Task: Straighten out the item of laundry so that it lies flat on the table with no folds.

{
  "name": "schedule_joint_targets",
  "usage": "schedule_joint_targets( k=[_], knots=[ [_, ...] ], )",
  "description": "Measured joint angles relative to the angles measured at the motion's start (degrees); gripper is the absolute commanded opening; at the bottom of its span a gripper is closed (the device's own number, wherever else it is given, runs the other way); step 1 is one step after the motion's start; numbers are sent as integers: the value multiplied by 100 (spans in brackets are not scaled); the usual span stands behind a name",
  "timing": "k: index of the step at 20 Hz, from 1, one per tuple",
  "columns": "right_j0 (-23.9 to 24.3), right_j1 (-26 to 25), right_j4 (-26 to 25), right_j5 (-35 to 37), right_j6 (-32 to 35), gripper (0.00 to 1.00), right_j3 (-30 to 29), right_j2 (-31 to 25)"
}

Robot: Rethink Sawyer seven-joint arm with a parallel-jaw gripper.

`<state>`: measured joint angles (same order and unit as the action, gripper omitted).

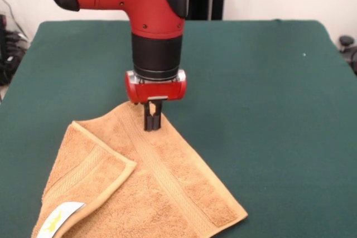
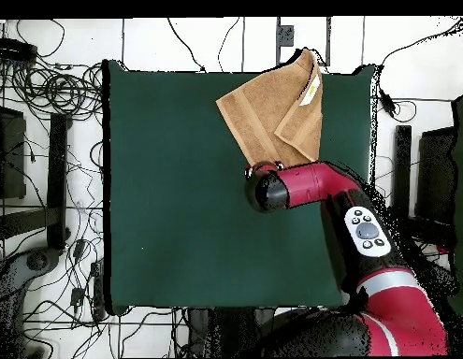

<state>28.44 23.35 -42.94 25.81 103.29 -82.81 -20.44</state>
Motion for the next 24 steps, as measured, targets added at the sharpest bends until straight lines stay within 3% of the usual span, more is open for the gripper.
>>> schedule_joint_targets(
  k=[16, 24],
  knots=[
    [22, -130, 667, 1255, 0, 0, 366, -47],
    [14, -187, 695, 2682, 0, 0, 360, 6]
  ],
)
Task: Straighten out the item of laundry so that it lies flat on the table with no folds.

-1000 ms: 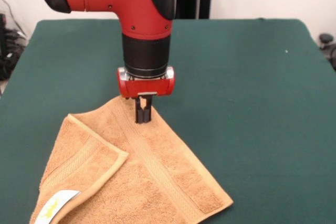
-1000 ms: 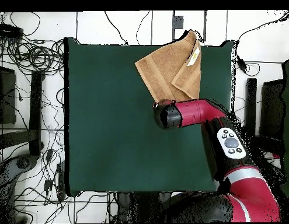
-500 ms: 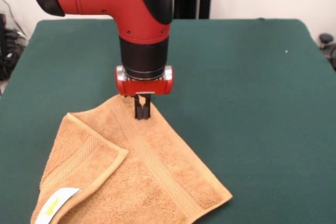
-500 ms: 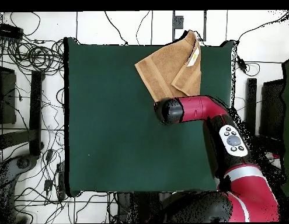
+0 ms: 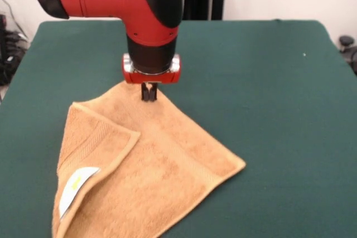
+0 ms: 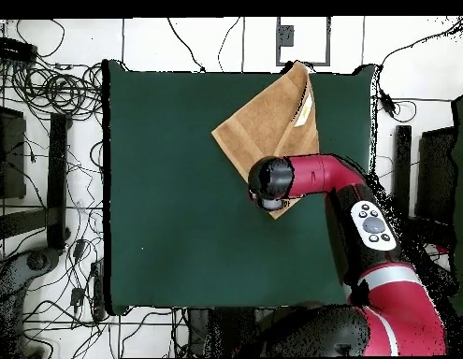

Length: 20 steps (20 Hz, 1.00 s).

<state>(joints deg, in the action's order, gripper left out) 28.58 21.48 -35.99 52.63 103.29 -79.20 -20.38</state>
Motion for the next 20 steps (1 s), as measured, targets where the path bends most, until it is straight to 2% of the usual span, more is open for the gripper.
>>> schedule_joint_targets(
  k=[6, 20],
  knots=[
    [39, -115, -7, 624, 0, 0, -110, 19],
    [87, -126, 25, 700, 0, 0, -136, 12]
  ],
)
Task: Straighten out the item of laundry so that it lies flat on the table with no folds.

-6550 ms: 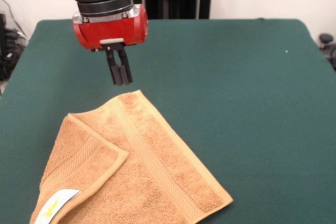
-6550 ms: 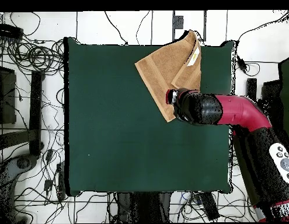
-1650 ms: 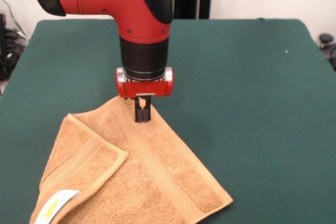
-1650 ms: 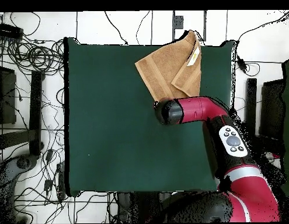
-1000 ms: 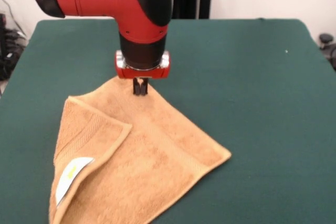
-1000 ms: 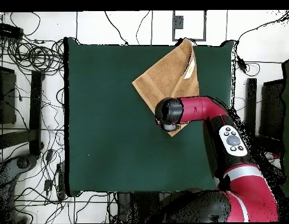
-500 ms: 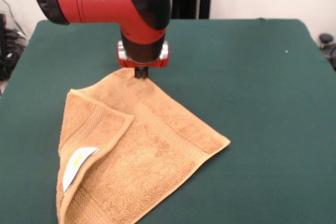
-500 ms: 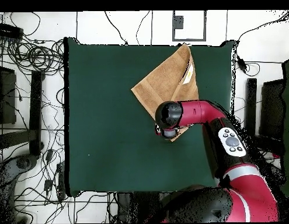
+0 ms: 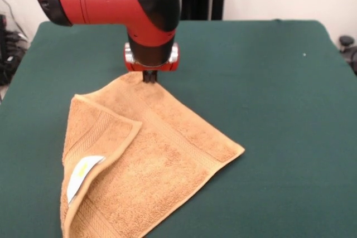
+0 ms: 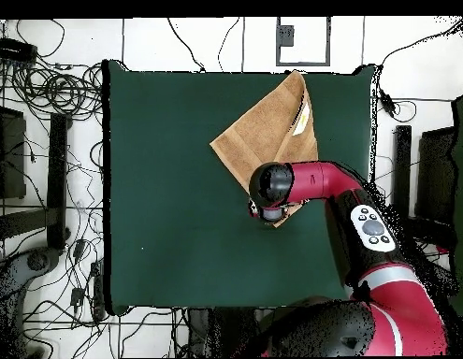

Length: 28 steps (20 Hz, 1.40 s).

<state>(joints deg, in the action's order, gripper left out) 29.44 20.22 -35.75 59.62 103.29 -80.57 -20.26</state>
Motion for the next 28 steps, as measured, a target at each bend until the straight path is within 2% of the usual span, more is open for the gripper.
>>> schedule_joint_targets(
  k=[10, 28],
  knots=[
    [3, 23, -2, -1, 0, 0, -135, 17],
    [-6, 83, -9, 0, 0, 0, -1408, 194]
  ],
)
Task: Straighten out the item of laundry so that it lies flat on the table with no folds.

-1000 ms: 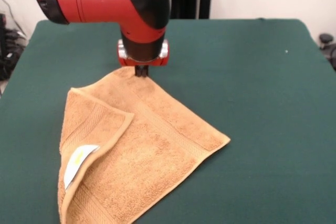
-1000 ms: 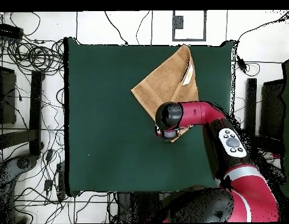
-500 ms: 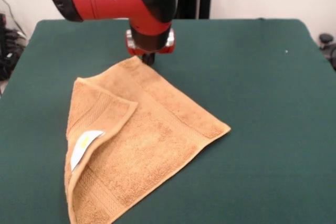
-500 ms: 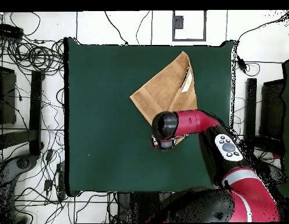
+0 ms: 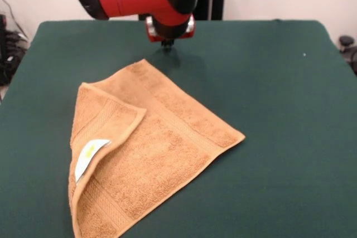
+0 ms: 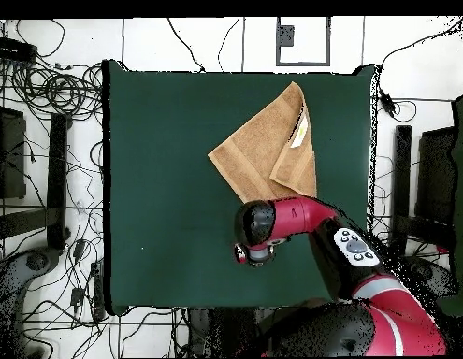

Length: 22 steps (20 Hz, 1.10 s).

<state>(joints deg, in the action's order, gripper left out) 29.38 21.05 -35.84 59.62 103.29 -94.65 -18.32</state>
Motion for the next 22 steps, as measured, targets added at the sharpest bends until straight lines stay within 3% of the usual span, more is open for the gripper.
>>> schedule_joint_targets(
  k=[3, 11, 18, 22],
  knots=[
    [-22, 281, 69, 0, 0, 0, -117, -2],
    [-265, 1634, 585, -200, 0, 0, -168, -26],
    [-253, 2278, 920, -736, 0, 0, -162, -78],
    [-219, 2370, 917, -1246, 0, 0, -121, -86]
  ],
)
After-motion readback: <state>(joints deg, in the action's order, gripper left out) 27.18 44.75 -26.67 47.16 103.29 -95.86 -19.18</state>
